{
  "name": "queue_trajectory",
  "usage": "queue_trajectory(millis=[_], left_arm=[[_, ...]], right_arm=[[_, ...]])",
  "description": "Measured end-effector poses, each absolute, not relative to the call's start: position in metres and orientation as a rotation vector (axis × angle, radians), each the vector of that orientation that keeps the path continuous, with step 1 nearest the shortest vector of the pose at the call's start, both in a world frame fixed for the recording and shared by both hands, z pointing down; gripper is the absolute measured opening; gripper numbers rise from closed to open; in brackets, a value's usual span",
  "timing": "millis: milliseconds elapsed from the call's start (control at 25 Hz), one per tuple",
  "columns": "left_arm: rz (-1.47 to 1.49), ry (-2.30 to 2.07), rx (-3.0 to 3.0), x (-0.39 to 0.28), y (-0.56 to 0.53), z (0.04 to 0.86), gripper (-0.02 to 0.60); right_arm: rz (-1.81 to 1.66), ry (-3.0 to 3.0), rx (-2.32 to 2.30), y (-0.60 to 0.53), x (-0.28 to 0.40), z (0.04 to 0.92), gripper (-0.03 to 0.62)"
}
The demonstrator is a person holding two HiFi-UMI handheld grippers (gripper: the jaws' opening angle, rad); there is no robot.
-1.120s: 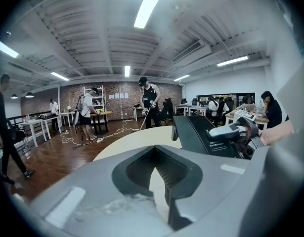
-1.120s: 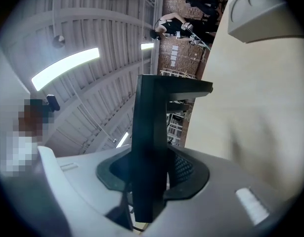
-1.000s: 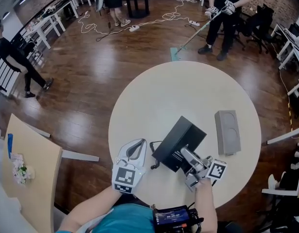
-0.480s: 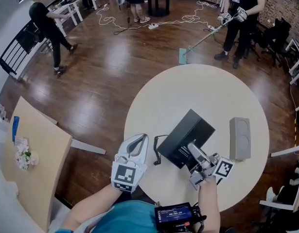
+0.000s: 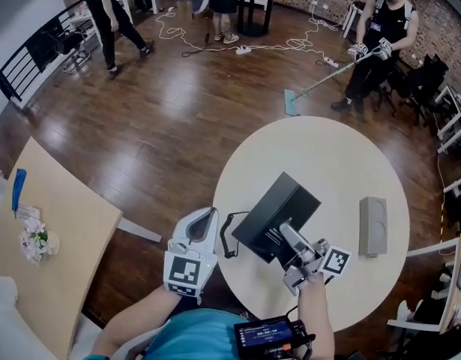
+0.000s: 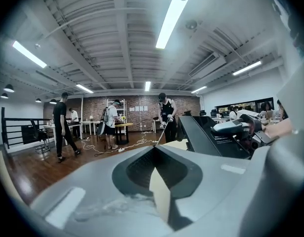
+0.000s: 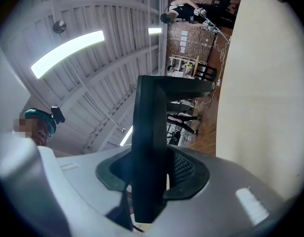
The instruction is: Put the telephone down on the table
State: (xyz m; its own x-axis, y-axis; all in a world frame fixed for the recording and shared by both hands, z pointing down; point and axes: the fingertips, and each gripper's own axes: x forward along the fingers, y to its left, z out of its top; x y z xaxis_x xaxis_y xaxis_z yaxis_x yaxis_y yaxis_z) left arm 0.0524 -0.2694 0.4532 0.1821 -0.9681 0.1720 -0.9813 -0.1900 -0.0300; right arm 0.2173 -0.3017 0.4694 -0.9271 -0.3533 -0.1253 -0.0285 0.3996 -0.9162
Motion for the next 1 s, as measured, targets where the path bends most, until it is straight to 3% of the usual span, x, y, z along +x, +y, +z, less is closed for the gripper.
queue_trajectory(millis=[1000], left_arm=[[0.065,-2.397,1.975,-0.253,-0.123,0.419,0.011]], right_arm=[[-1.666,2.524,0.132,-0.201,-0.106,0.428,0.149]])
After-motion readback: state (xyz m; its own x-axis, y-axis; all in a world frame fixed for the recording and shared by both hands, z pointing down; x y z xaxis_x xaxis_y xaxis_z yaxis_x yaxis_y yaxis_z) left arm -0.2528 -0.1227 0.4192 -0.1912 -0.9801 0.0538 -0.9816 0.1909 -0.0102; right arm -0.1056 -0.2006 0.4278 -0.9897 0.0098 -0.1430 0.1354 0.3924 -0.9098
